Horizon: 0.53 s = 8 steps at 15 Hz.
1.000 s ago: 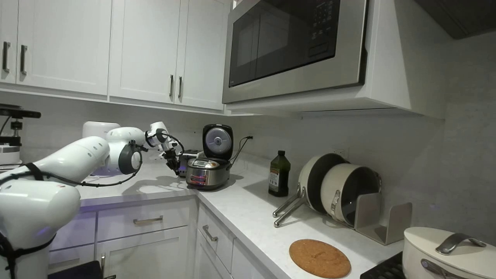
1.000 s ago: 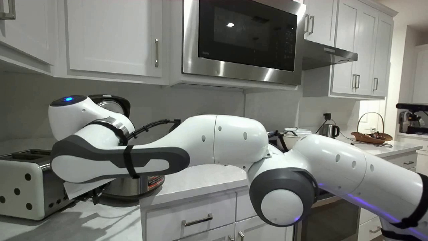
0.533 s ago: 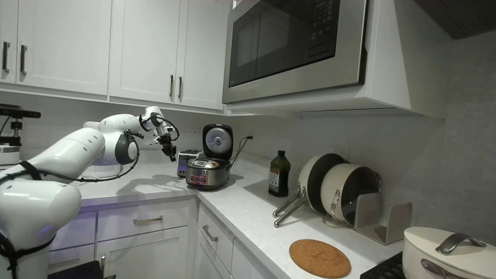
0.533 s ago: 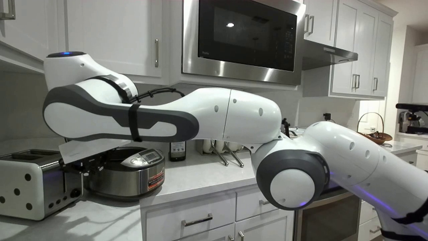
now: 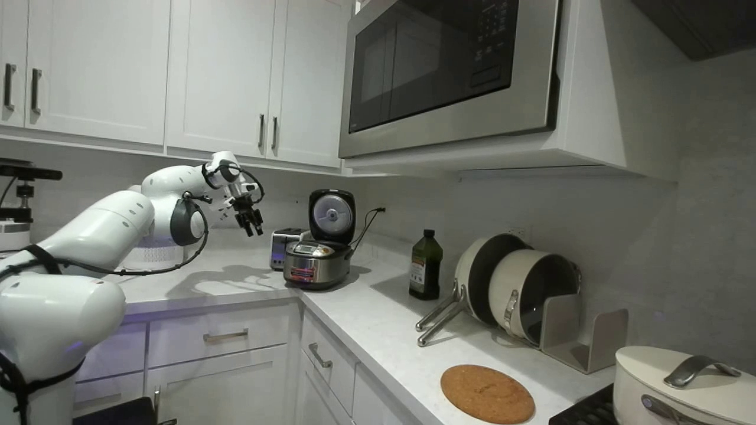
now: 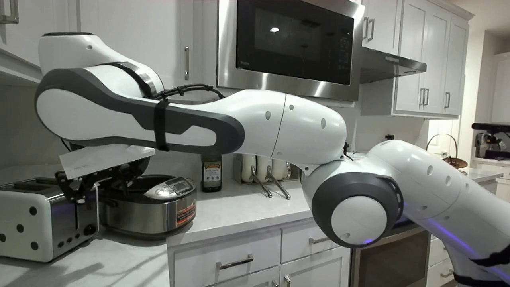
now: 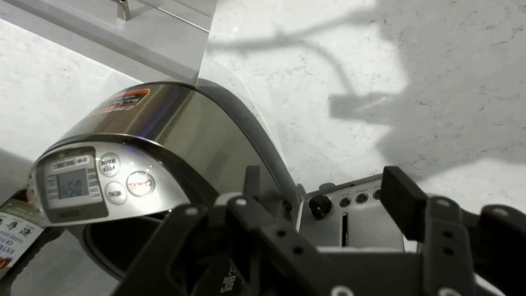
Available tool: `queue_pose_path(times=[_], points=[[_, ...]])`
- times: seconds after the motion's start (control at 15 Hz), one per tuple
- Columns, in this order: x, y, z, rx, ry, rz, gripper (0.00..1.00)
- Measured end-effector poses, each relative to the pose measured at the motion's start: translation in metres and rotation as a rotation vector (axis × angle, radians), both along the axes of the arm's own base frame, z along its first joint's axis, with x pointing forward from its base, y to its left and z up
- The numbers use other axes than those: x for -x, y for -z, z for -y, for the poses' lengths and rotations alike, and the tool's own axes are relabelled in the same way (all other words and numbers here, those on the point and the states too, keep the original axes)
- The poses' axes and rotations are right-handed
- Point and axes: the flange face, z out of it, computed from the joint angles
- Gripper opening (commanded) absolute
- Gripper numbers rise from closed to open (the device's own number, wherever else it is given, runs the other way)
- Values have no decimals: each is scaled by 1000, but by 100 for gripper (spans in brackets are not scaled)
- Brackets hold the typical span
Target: Push down the lever on the toaster
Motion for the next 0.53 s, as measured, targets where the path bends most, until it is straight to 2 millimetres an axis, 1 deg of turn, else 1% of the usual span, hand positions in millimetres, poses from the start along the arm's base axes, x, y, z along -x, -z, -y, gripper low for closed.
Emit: queue_pose_path(times=[0.33, 0.53], points=[[9, 1, -6, 11, -8, -12, 100], [9, 2, -5, 16, -5, -18, 100]])
